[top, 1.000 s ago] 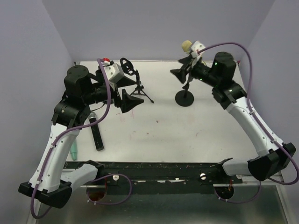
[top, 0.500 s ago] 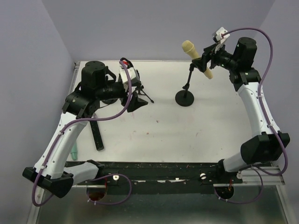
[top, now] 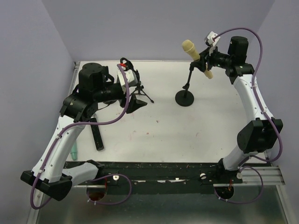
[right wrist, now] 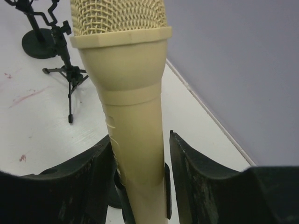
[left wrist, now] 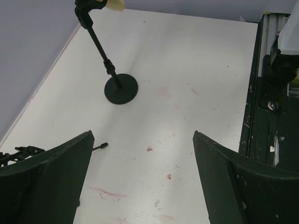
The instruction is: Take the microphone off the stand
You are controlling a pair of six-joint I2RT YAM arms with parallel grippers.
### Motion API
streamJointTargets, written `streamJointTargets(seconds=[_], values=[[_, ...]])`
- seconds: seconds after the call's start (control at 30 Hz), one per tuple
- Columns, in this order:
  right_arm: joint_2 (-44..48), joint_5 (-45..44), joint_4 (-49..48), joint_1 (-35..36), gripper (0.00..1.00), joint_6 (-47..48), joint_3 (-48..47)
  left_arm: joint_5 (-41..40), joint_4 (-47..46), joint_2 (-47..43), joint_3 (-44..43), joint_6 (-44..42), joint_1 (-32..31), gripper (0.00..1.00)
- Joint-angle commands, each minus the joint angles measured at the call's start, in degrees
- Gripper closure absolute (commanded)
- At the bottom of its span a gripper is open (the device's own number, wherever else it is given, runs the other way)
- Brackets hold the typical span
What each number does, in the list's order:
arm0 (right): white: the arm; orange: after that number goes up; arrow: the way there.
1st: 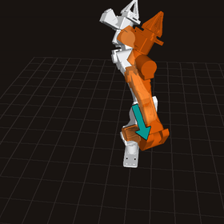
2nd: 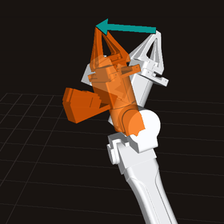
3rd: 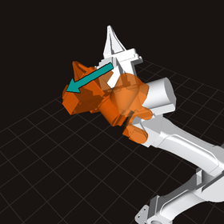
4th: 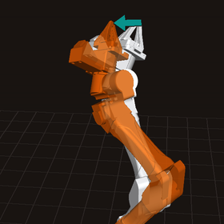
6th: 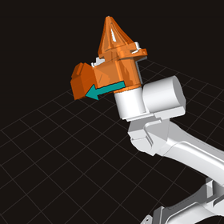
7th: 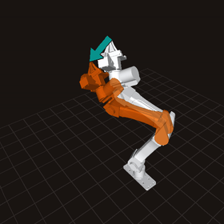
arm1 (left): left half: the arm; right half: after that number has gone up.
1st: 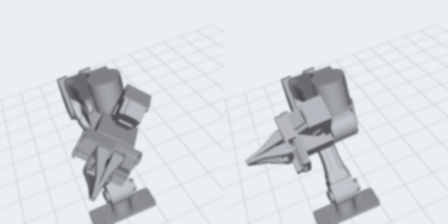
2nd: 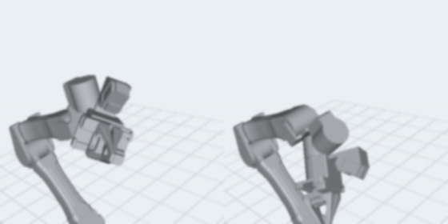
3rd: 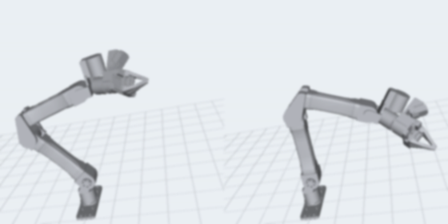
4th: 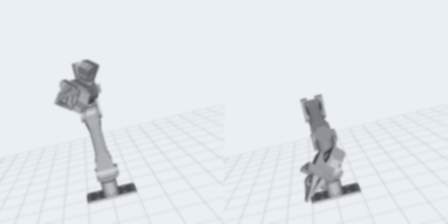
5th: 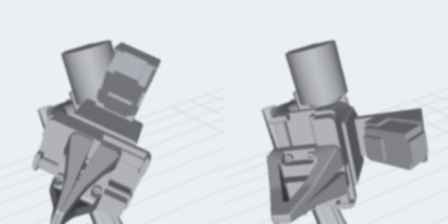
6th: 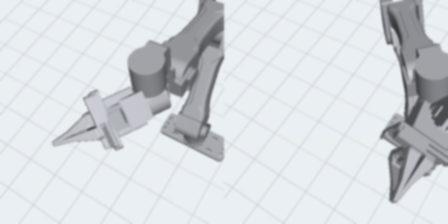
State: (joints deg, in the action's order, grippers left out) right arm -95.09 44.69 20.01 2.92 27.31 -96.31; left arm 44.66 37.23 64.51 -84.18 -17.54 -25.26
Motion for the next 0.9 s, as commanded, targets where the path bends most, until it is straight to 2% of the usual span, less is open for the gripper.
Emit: streamJointTargets(seconds=[0.0, 0.2, 0.37, 0.6, 0.77, 0.8, 0.87], values=[[2.1, 8.1, 5.6, -0.3, 0.48, 4.0, 0.0, -0.1, -1.5, -0.6, 0.5, -1.7, -0.2, 0.05], [5.0, 13.9, 8.8, 1.7, 0.67, 2.9, 0.3, 1.0, -2.4, 0.4, 0.5, -1.0, -0.2, 0.05], [7.1, 13.4, 8.8, 7.8, 0.71, 3.5, 0.6, 0.3, -6.7, 0.9, 1.2, 3.4, -0.2, 0.05], [7.5, 12.7, 7.5, 18.2, 0.72, 1.9, 0.1, 1.1, -13.1, 1.1, 3.1, 11.4, -0.1, 0.03], [7.5, 12.9, 4.4, 21.9, 0.71, -1.0, 2.6, 0.6, -18.1, 0.1, 7.6, 15.5, -0.2, 0.03], [7.6, 13.0, 4.8, 22.3, 0.69, -0.8, 3.5, 0.2, -19.3, -0.2, 8.8, 16.1, -0.2, 0.03], [8.0, 12.6, 5.0, 22.7, 0.55, -0.4, 5.2, -1.2, -21.6, -1.0, 11.7, 16.8, -0.1, 0.02]])
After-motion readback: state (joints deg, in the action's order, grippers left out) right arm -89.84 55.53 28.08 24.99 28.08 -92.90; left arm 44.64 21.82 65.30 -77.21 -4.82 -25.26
